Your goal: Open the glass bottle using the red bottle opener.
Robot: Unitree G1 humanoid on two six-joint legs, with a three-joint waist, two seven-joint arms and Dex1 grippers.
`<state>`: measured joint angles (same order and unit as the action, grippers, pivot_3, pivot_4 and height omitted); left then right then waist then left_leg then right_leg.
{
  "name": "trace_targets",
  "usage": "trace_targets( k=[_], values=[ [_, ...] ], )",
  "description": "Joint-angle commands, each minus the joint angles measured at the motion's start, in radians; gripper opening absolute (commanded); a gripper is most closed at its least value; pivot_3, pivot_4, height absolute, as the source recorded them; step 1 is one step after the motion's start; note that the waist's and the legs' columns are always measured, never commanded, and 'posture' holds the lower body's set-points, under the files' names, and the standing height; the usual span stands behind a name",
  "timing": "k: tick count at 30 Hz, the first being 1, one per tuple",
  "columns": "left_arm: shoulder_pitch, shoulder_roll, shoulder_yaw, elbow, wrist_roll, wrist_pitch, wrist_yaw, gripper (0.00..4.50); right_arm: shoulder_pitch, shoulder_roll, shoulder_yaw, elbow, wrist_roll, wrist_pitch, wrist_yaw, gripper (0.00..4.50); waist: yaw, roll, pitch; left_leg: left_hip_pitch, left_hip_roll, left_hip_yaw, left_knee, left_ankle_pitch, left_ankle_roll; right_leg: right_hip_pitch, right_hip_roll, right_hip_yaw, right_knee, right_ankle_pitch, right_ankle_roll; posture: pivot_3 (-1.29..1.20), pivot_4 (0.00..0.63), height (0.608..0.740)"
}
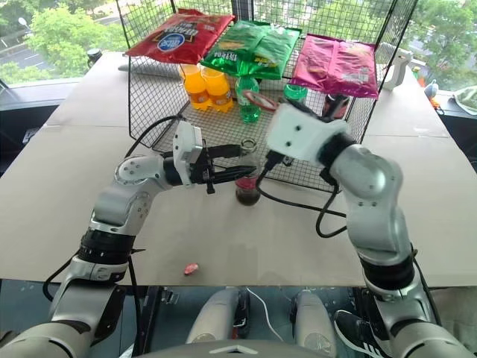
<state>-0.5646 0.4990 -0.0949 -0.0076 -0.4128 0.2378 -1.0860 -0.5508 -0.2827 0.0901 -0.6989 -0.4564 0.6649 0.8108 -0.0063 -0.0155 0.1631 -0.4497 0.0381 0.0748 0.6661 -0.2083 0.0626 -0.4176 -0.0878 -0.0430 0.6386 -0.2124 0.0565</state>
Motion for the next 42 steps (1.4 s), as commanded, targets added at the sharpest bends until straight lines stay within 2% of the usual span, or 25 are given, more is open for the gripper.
trace_targets(
  k=[1, 5, 7, 10, 12, 16, 25, 31, 32, 38, 40, 42],
  values=[
    [0.01, 0.003, -0.004, 0.001, 0.023, 0.011, 0.019, 1.98, 0.028, 0.107, -0.177, -0.221, 0.23, 0.439, 0.115, 0.0, 0.001, 0.0, 0.0, 0.0, 0.0, -0.001, 0.0, 0.0, 0.0, 0.0, 0.0, 0.0, 0.0, 0.0, 0.0, 0.0, 0.15, 0.74],
    [0.01, -0.002, -0.003, -0.001, 0.02, 0.014, 0.023, 1.98, 0.095, 0.096, -0.245, -0.338, 0.388, 0.829, 0.186, 0.0, 0.001, 0.001, 0.0, 0.0, 0.0, -0.001, 0.0, 0.0, 0.0, 0.0, -0.001, -0.001, 0.0, 0.0, 0.0, 0.0, 0.15, 0.74],
    [0.01, -0.004, -0.003, -0.002, 0.02, 0.014, 0.024, 1.98, 0.163, 0.149, -0.271, -0.34, 0.453, 0.928, 0.176, 0.0, -0.002, 0.002, 0.0, 0.0, 0.0, -0.001, -0.001, -0.001, -0.001, 0.0, -0.002, -0.001, -0.001, 0.0, 0.0, 0.0, 0.15, 0.74],
    [0.01, -0.007, -0.002, -0.005, 0.022, 0.011, 0.028, 1.98, 0.23, 0.304, -0.344, -0.268, 0.517, 0.95, 0.121, 0.0, -0.004, 0.003, 0.0, 0.0, 0.0, -0.002, -0.003, -0.001, -0.001, 0.0, -0.003, -0.001, -0.002, 0.0, -0.001, 0.0, 0.15, 0.74],
    [0.011, -0.008, -0.002, -0.006, 0.023, 0.01, 0.029, 1.98, 0.251, 0.322, -0.36, -0.208, 0.542, 0.95, 0.077, 0.0, -0.006, 0.005, 0.0, 0.0, 0.0, -0.002, -0.004, -0.001, -0.001, -0.001, -0.002, -0.001, -0.002, 0.0, -0.001, 0.0, 0.15, 0.74],
    [0.013, -0.006, 0.003, -0.007, 0.025, 0.007, 0.032, 1.98, 0.272, 0.288, -0.364, -0.076, 0.622, 0.95, 0.017, 0.0, -0.005, 0.005, 0.0, 0.0, -0.001, -0.001, -0.004, -0.001, -0.001, -0.002, -0.003, 0.0, -0.003, 0.0, 0.0, 0.0, 0.15, 0.74],
    [0.034, -0.002, 0.003, -0.03, 0.026, 0.009, 0.036, 1.98, 0.293, 0.165, -0.369, 0.09, 0.85, 0.95, -0.118, 0.0, -0.006, 0.005, 0.0, -0.001, -0.001, 0.0, -0.01, -0.001, -0.001, -0.002, -0.003, 0.0, -0.008, 0.0, 0.0, 0.0, 0.15, 0.74],
    [0.047, 0.001, 0.007, -0.041, 0.022, 0.012, 0.04, 1.98, 0.285, 0.139, -0.381, 0.181, 0.981, 0.95, -0.251, 0.0, -0.005, 0.005, 0.0, -0.001, -0.001, 0.0, -0.012, -0.001, -0.001, -0.002, -0.002, 0.0, -0.011, 0.0, 0.0, 0.0, 0.15, 0.74],
    [0.049, 0.003, 0.009, -0.043, 0.021, 0.013, 0.041, 1.98, 0.284, 0.136, -0.384, 0.191, 0.999, 0.95, -0.271, 0.9, -0.005, 0.005, 0.0, -0.001, -0.001, 0.0, -0.013, 0.0, 0.0, -0.002, -0.002, 0.0, -0.011, 0.0, 0.0, 0.0, 0.15, 0.74],
    [0.062, 0.013, 0.021, -0.059, 0.013, 0.022, 0.046, 1.98, 0.275, 0.121, -0.422, 0.203, 1.095, 0.95, -0.378, 3.56, -0.006, 0.005, -0.001, 0.001, -0.001, 0.0, -0.013, 0.001, 0.002, 0.0, -0.001, 0.0, -0.012, 0.0, 0.0, 0.0, 0.15, 0.74],
    [0.066, 0.015, 0.024, -0.068, 0.009, 0.027, 0.051, 1.98, 0.273, 0.084, -0.415, 0.182, 1.107, 0.95, -0.396, 4.47, -0.005, 0.005, -0.002, 0.001, -0.001, 0.0, -0.013, 0.0, 0.0, 0.0, -0.002, 0.0, -0.012, 0.0, 0.0, 0.0, 0.15, 0.74],
    [0.069, 0.017, 0.026, -0.074, 0.006, 0.031, 0.056, 1.98, 0.274, 0.031, -0.385, 0.14, 1.099, 0.945, -0.402, 4.47, -0.003, 0.006, -0.002, 0.001, -0.001, 0.0, -0.013, -0.001, -0.001, 0.001, -0.002, 0.0, -0.012, 0.001, 0.0, 0.0, 0.15, 0.74]
  ],
)
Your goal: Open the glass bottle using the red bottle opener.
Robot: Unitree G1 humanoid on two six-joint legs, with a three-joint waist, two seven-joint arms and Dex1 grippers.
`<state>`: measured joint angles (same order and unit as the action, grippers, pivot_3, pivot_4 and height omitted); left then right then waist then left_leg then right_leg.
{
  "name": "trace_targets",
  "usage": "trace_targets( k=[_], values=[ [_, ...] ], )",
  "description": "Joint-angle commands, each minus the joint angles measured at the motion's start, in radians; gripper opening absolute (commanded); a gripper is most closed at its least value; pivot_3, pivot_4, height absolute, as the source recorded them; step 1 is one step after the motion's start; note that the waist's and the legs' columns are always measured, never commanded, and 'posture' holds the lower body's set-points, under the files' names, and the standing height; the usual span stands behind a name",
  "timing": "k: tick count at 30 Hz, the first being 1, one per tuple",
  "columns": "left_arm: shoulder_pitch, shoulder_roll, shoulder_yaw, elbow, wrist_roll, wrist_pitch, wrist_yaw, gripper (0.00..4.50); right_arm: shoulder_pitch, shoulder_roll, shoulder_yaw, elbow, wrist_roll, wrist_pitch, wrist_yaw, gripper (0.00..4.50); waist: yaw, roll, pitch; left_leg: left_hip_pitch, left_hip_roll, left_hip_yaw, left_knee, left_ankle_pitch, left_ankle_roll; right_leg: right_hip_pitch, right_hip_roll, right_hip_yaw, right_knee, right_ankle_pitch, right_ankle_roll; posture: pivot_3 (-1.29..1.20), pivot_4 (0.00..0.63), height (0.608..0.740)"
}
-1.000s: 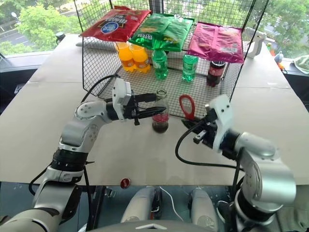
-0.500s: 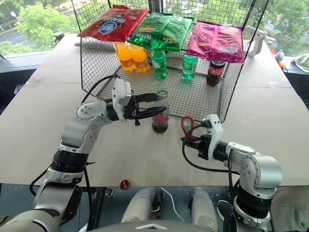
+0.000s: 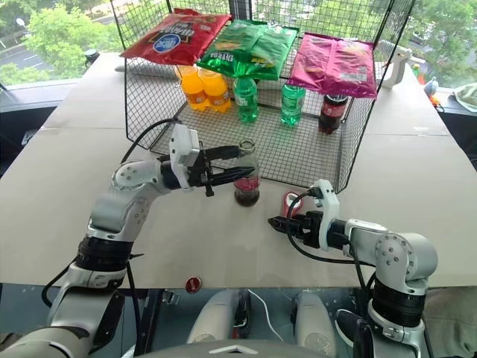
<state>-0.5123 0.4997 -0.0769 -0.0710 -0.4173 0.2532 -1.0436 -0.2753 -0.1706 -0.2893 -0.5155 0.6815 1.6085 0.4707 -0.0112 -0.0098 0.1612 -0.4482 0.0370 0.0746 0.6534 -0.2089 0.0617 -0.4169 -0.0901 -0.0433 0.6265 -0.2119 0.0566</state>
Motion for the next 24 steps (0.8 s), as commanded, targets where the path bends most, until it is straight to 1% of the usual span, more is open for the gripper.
trace_targets(
  k=[1, 6, 9, 14, 15, 16, 17, 19, 20, 24],
  values=[
    [0.019, 0.017, 0.01, -0.015, 0.009, 0.018, 0.016, 1.98, 0.002, -0.099, 0.005, -0.069, -0.041, -0.011, -0.063, 4.47, 0.004, 0.001, 0.0, 0.0, 0.0, 0.0, 0.0, 0.0, 0.0, 0.0, -0.001, 0.0, 0.0, 0.0, 0.0, 0.0, 0.15, 0.74],
    [0.027, 0.022, 0.015, -0.029, 0.004, 0.023, 0.024, 1.98, 0.041, -0.229, 0.107, -0.146, -0.068, -0.15, -0.06, 4.47, 0.002, 0.001, 0.0, -0.001, -0.001, 0.0, -0.001, 0.0, 0.0, -0.001, -0.001, -0.001, -0.001, 0.0, 0.0, 0.0, 0.15, 0.74],
    [0.034, 0.026, 0.016, -0.041, -0.002, 0.035, 0.023, 1.98, 0.058, -0.261, 0.133, -0.179, -0.097, -0.255, -0.067, 4.47, 0.001, 0.001, 0.0, -0.001, 0.0, 0.0, -0.002, 0.002, 0.004, -0.001, 0.001, 0.0, -0.001, 0.0, 0.0, 0.0, 0.15, 0.74],
    [0.035, 0.03, 0.019, -0.042, -0.01, 0.044, 0.023, 1.98, 0.078, -0.286, 0.176, -0.193, -0.134, -0.387, -0.068, 4.47, 0.001, 0.001, 0.0, -0.001, 0.0, 0.0, -0.003, 0.002, 0.004, -0.001, 0.001, 0.0, -0.002, -0.001, 0.001, 0.0, 0.15, 0.74],
    [0.035, 0.031, 0.02, -0.041, -0.009, 0.043, 0.023, 2.68, 0.08, -0.295, 0.186, -0.195, -0.144, -0.417, -0.065, 4.5, 0.001, 0.001, 0.0, -0.001, 0.0, 0.0, -0.003, 0.002, 0.004, -0.001, 0.001, 0.0, -0.002, -0.002, 0.003, 0.0, 0.15, 0.74],
    [0.034, 0.031, 0.021, -0.041, -0.008, 0.042, 0.023, 2.89, 0.082, -0.303, 0.194, -0.195, -0.151, -0.439, -0.063, 4.5, 0.001, 0.001, 0.001, -0.001, 0.0, 0.0, -0.002, 0.002, 0.004, -0.001, 0.001, 0.0, -0.002, -0.002, 0.003, 0.0, 0.15, 0.74],
    [0.035, 0.031, 0.023, -0.041, -0.008, 0.042, 0.025, 3.39, 0.084, -0.309, 0.201, -0.199, -0.153, -0.467, -0.055, 4.5, 0.001, 0.001, 0.001, -0.002, 0.0, 0.0, -0.002, 0.002, 0.004, -0.001, 0.001, 0.0, -0.002, -0.002, 0.003, 0.0, 0.15, 0.74],
    [0.037, 0.031, 0.026, -0.045, -0.006, 0.043, 0.027, 4.13, 0.088, -0.31, 0.204, -0.203, -0.151, -0.51, -0.046, 4.5, 0.004, 0.001, 0.001, -0.004, 0.0, 0.0, -0.002, 0.002, 0.004, -0.003, 0.001, 0.0, -0.002, -0.002, 0.002, 0.0, 0.15, 0.74],
    [0.038, 0.031, 0.026, -0.046, -0.005, 0.043, 0.028, 4.13, 0.091, -0.313, 0.206, -0.202, -0.151, -0.526, -0.043, 4.5, 0.004, 0.001, 0.001, -0.005, 0.0, 0.0, -0.002, 0.002, 0.004, -0.003, 0.001, 0.0, -0.002, 0.0, 0.0, 0.0, 0.15, 0.74],
    [0.041, 0.031, 0.028, -0.056, -0.004, 0.046, 0.031, 4.13, 0.101, -0.327, 0.222, -0.199, -0.155, -0.577, -0.031, 4.5, 0.004, 0.001, 0.001, -0.005, 0.0, 0.001, -0.003, 0.002, 0.004, -0.004, 0.002, 0.0, -0.002, 0.0, 0.0, 0.0, 0.15, 0.74]
  ],
)
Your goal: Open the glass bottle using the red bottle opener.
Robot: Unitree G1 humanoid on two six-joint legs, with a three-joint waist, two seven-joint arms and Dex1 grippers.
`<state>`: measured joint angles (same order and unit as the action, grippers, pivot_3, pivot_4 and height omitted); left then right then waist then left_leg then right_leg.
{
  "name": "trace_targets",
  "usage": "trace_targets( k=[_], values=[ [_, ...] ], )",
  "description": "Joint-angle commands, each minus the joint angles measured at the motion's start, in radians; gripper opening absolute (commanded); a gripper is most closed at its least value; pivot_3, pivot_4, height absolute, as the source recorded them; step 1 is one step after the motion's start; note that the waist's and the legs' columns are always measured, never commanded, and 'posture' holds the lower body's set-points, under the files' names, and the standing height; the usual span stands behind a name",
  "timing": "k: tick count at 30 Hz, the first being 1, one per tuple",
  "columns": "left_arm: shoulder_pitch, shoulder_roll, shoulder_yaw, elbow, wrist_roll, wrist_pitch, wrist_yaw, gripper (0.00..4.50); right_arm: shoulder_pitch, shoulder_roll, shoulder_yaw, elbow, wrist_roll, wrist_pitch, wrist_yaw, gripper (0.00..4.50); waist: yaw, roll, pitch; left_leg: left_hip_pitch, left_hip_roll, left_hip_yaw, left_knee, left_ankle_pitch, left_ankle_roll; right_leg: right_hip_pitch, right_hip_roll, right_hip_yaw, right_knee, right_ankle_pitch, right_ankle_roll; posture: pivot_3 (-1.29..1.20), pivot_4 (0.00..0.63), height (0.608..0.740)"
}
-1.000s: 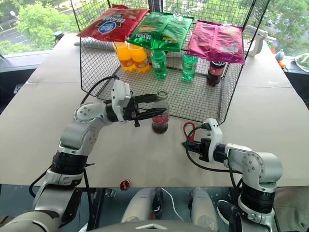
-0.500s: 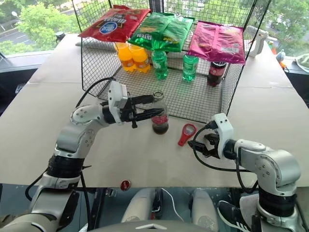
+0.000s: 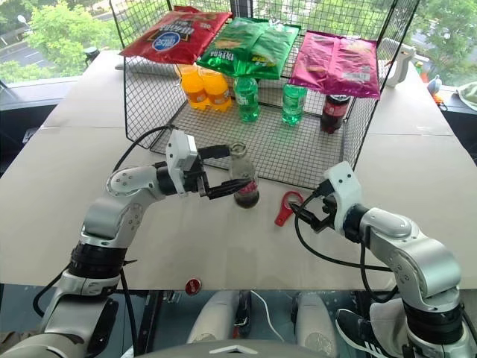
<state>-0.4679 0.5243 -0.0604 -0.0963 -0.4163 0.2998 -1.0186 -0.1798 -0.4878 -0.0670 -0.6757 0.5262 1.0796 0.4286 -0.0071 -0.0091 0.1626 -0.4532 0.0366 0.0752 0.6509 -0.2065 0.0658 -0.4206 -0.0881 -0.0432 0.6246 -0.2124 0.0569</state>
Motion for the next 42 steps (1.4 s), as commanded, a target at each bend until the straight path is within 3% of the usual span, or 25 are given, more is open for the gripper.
trace_targets(
  k=[1, 20, 25, 33, 42],
  values=[
    [-0.003, 0.007, 0.012, -0.033, -0.006, 0.0, 0.006, 4.13, 0.007, -0.012, 0.001, -0.037, 0.001, -0.056, 0.011, 4.5, 0.0, 0.0, 0.0, 0.0, 0.0, 0.0, 0.0, 0.0, 0.0, 0.0, 0.0, 0.0, 0.0, 0.0, 0.0, 0.0, 0.15, 0.74],
    [0.112, 0.062, 0.084, -0.155, -0.097, 0.075, 0.01, 4.33, 0.107, -0.082, -0.003, -0.084, -0.034, -0.237, 0.041, 4.5, 0.002, 0.0, 0.0, 0.0, 0.0, 0.0, 0.0, 0.0, 0.0, 0.0, 0.001, 0.0, 0.0, 0.0, 0.0, 0.0, 0.15, 0.74],
    [0.235, 0.067, 0.141, -0.213, -0.16, 0.098, 0.019, 4.33, 0.314, -0.132, -0.054, -0.162, -0.115, -0.363, 0.054, 4.5, 0.007, 0.0, 0.0, 0.001, 0.0, 0.0, 0.0, 0.0, 0.0, 0.001, 0.0, 0.001, 0.0, 0.0, 0.0, 0.0, 0.15, 0.74],
    [0.409, 0.134, 0.237, -0.197, -0.143, 0.065, 0.01, 4.33, 0.661, -0.079, -0.237, -0.193, -0.141, -0.611, 0.118, 4.5, 0.017, 0.0, 0.0, 0.005, 0.002, 0.001, 0.001, -0.002, -0.005, 0.003, 0.0, 0.001, 0.0, -0.003, 0.004, 0.0, 0.15, 0.74],
    [0.418, 0.163, 0.315, -0.121, -0.132, 0.055, 0.05, 4.33, 0.79, -0.045, -0.325, -0.154, -0.148, -0.752, 0.173, 4.5, 0.02, 0.001, -0.001, 0.005, 0.002, 0.0, 0.001, -0.003, -0.005, 0.002, -0.007, 0.001, 0.0, -0.003, 0.004, 0.0, 0.15, 0.74]
  ],
)
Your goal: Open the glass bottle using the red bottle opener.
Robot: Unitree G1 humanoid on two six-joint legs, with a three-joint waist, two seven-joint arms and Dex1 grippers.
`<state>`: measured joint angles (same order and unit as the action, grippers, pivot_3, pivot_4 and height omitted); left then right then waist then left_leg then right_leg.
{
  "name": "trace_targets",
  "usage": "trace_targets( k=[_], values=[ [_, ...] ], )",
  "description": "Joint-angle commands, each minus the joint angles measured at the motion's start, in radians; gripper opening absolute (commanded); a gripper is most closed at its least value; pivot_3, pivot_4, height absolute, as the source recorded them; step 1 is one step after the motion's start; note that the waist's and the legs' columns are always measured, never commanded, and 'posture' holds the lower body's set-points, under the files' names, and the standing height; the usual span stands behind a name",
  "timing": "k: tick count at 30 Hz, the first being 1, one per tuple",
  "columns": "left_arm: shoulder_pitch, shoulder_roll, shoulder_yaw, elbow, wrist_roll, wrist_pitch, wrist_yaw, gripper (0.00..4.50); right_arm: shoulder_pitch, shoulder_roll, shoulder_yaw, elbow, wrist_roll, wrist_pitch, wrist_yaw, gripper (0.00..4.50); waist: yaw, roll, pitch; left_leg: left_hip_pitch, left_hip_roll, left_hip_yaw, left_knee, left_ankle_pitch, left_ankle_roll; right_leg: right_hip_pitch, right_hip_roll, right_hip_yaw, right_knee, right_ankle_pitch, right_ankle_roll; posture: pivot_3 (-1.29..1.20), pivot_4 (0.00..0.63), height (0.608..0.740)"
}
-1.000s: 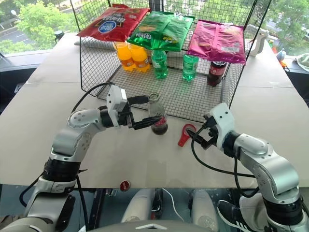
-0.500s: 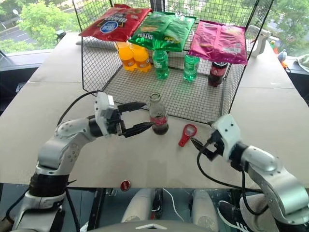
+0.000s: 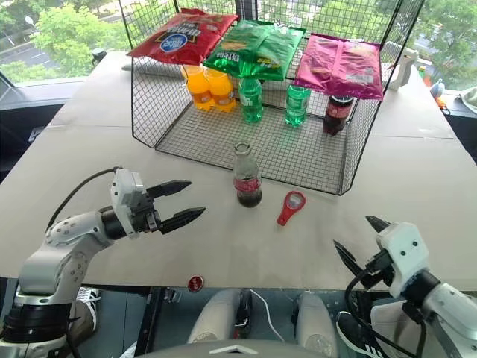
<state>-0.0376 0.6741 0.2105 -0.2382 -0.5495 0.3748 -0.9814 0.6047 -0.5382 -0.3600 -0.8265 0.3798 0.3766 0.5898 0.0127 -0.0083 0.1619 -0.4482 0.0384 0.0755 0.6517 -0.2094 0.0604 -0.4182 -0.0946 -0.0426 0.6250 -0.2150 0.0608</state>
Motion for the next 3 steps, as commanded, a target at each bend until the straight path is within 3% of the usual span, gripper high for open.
trace_targets(
  k=[1, 3],
  values=[
    [-0.013, 0.016, 0.048, 0.026, 0.0, -0.019, 0.014, 4.33, 0.004, 0.007, -0.032, 0.007, -0.005, -0.059, 0.014, 4.5, 0.0, 0.0, 0.0, 0.0, 0.0, 0.0, 0.0, 0.0, 0.0, 0.0, 0.0, 0.0, 0.0, 0.0, 0.0, 0.0, 0.15, 0.74],
    [-0.012, 0.018, 0.052, 0.027, -0.003, -0.018, 0.013, 4.33, -0.001, 0.01, -0.03, 0.025, -0.01, -0.074, 0.018, 4.5, 0.0, 0.0, 0.0, 0.0, 0.0, 0.0, 0.0, 0.0, 0.0, -0.001, 0.0, 0.0, 0.0, 0.0, 0.0, 0.0, 0.15, 0.74]
  ],
)
